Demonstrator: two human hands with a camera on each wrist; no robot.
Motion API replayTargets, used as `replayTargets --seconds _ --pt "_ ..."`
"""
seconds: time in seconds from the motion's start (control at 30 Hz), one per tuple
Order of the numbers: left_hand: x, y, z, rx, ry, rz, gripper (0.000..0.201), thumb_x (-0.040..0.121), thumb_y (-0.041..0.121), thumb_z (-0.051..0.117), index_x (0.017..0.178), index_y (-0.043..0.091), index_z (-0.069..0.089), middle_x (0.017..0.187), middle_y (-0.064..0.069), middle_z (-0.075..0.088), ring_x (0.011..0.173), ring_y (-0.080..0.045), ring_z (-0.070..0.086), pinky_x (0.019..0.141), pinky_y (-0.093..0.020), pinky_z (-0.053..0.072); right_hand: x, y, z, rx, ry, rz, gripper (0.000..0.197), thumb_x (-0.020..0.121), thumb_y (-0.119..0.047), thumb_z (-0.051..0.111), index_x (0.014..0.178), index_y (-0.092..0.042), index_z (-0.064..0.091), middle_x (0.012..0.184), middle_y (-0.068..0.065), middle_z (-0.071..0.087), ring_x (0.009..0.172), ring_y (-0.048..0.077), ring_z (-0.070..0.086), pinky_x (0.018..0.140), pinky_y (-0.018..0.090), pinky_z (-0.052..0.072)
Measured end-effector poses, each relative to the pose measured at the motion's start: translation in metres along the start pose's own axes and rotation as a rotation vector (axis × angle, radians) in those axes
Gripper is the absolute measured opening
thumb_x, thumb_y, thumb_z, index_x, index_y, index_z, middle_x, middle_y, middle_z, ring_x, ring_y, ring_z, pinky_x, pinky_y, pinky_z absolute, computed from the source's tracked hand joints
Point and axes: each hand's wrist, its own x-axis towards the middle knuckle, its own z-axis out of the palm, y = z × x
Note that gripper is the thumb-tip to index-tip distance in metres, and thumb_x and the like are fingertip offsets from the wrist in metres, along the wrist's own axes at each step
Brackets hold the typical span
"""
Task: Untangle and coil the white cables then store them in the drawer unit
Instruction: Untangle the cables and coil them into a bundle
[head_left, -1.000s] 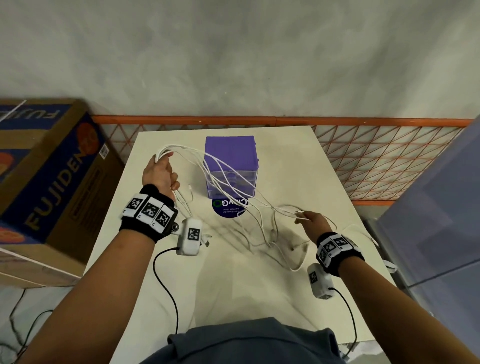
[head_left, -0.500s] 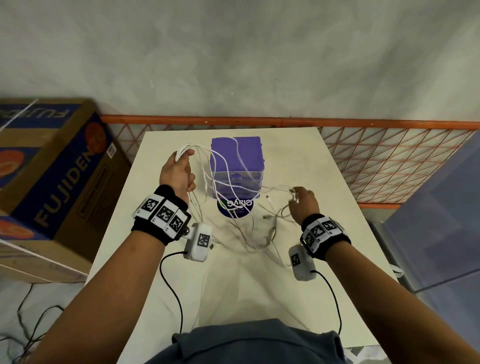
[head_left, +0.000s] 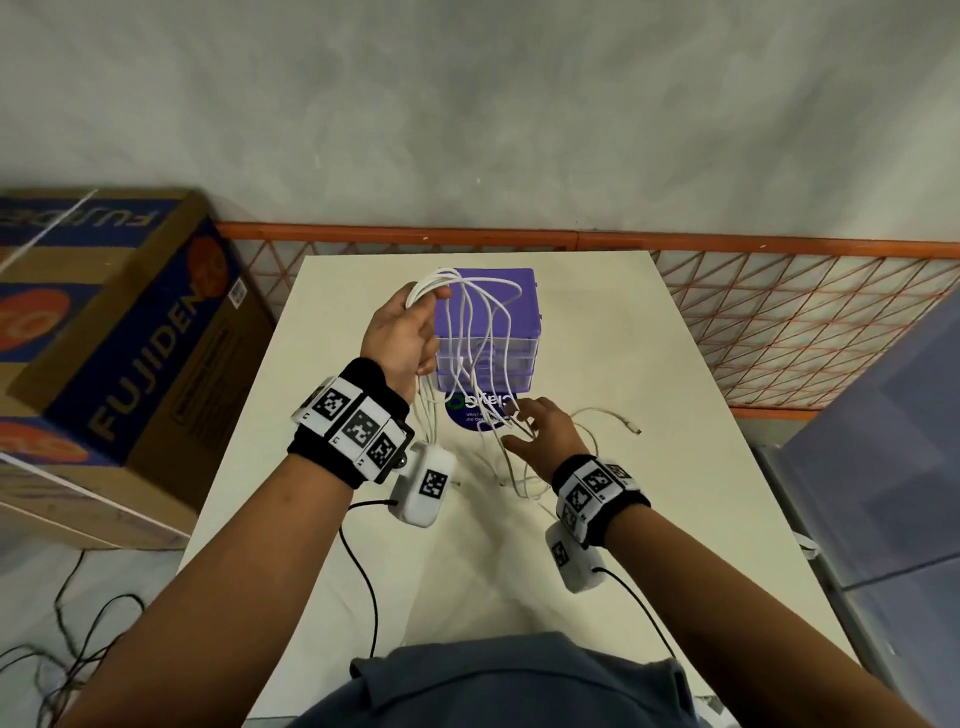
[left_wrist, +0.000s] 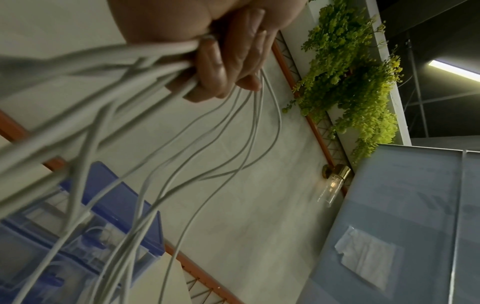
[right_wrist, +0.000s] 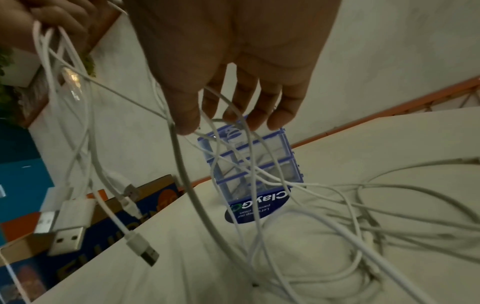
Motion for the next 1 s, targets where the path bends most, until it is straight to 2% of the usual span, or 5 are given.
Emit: replayTargets --seconds 0.3,0.53,0.67,0.9,1.0 --pt "0.011 -0.008 -0.012 0.025 0.139 -0.019 0.030 0.098 0.019 0.035 0.076 0.025 0.055 0.035 0.012 0.025 0.030 -0.002 0.018 0.036 -0.011 0.014 0.012 -0.015 -0.031 0.224 0.248 -0.075 0.008 0.087 -0.009 0.054 0.088 -0.006 0.062 0.065 -0.003 0.052 0.058 0.004 0.045 0.055 0.012 0.035" --pt "0.006 -0.034 -0.001 0.118 0.063 -0.073 0.028 0.097 0.022 0.040 0.075 0.023 0.057 0.034 0.012 0.023 0.030 -0.002 0.016 0.035 -0.010 0.012 0.027 -0.051 -0.065 0.336 0.262 -0.169 0.009 0.091 -0.009 0.047 0.086 -0.010 0.055 0.068 0.006 0.057 0.050 -0.003 0.051 0.055 0.008 0.042" --pt "0.013 -0.037 -0.010 -0.033 0.164 -0.120 0.034 0.100 0.026 0.030 0.076 0.024 0.055 0.035 0.011 0.027 0.030 -0.002 0.018 0.036 -0.010 0.013 0.025 -0.050 -0.077 0.236 0.263 -0.237 0.011 0.088 -0.004 0.053 0.094 -0.002 0.062 0.072 -0.006 0.049 0.060 -0.007 0.050 0.059 0.004 0.035" --pt "0.023 -0.030 -0.029 -0.210 0.318 -0.127 0.033 0.100 0.027 0.028 0.077 0.026 0.051 0.058 0.005 0.021 0.027 -0.002 0.020 0.036 -0.008 0.015 0.020 0.022 -0.084 -0.167 0.145 0.107 0.013 0.087 -0.016 0.055 0.076 -0.009 0.057 0.075 0.012 0.055 0.074 0.024 0.049 0.065 0.023 0.032" --pt "0.023 -0.031 -0.030 -0.188 0.328 -0.127 0.031 0.099 0.026 0.030 0.077 0.027 0.051 0.060 0.005 0.022 0.027 -0.003 0.021 0.036 -0.009 0.015 0.010 0.053 -0.076 -0.438 -0.084 0.347 0.023 0.092 -0.019 0.046 0.093 -0.002 0.061 0.108 0.023 0.063 0.103 0.034 0.057 0.081 0.033 0.043"
